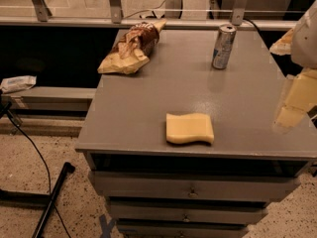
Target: Move redbull can near sponge
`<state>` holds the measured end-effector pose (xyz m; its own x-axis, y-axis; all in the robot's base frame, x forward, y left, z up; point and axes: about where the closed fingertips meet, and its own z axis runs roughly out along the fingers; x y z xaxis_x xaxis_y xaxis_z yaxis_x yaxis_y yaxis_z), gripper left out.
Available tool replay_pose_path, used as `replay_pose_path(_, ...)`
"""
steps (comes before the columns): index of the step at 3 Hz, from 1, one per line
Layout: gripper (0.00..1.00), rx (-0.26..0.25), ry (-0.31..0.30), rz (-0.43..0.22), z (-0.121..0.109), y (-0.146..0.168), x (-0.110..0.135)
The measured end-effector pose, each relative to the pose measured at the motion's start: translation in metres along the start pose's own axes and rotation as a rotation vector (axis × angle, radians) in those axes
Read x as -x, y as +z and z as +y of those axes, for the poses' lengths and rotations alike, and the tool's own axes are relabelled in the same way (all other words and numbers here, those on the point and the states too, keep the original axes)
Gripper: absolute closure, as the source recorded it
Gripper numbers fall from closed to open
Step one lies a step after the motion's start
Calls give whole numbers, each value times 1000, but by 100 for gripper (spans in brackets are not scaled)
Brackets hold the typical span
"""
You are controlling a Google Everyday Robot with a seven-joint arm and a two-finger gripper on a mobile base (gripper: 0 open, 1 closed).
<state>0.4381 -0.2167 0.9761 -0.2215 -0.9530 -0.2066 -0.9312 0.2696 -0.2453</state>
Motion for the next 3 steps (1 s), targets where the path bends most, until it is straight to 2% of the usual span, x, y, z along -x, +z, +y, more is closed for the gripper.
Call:
replay_pose_path(1,0,0,0,0,0,0,0)
replay_pose_path(2,0,-28,28,-115,-32,8,13)
replay_pose_path(3,0,-102,92,-300,-105,16,34)
